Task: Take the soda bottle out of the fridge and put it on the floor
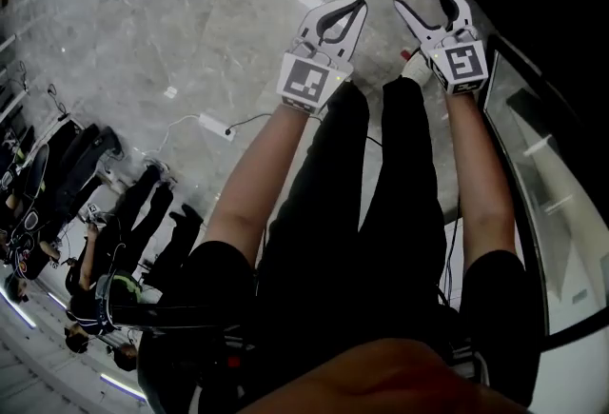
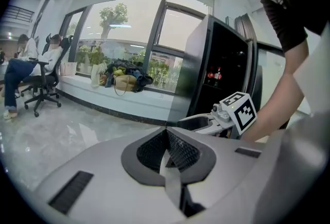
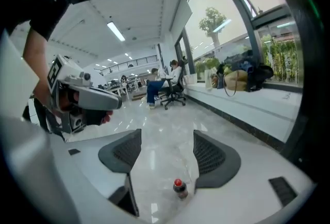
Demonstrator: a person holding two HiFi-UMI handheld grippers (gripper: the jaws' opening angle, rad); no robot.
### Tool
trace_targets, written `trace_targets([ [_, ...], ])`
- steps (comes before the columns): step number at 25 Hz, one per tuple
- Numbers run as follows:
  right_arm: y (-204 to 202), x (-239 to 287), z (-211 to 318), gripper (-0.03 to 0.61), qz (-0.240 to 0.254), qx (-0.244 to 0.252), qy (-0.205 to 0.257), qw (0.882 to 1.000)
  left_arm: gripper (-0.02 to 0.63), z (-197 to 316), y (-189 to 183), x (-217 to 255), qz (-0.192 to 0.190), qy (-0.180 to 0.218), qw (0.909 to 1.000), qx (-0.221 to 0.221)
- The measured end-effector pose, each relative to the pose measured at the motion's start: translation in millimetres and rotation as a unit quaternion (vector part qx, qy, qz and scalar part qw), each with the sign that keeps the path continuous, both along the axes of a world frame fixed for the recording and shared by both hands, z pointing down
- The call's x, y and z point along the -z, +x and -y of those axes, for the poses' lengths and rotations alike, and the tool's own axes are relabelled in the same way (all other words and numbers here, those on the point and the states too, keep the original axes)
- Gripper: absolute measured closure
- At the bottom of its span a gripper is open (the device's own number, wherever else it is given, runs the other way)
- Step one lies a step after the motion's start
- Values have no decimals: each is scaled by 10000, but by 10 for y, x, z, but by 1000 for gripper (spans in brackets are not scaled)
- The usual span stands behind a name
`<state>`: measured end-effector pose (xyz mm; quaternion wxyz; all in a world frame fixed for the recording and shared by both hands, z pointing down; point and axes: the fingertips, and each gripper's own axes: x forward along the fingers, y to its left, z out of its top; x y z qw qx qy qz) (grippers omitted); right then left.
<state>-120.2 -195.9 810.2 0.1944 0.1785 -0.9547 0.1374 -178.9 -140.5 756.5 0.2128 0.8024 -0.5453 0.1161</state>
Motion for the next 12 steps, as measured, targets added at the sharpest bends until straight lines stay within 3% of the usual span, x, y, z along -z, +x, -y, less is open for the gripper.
trace_targets([
  [3, 92, 1115, -246, 264, 331, 208, 448, 9982, 612, -126, 192, 957, -152, 174, 9996, -141],
  [7, 227, 2536, -483, 264, 482, 573, 1131, 9908, 612, -118, 495, 2283, -239, 795, 9943, -664],
  [10, 420, 3493, -710, 266, 806, 260, 894, 9924, 612, -312, 718, 3089, -266, 1048, 9888, -1032],
  [12, 572, 3951, -887, 347, 770, 45, 634, 9950, 612, -485, 841, 3461, -306, 1091, 9861, -1217],
])
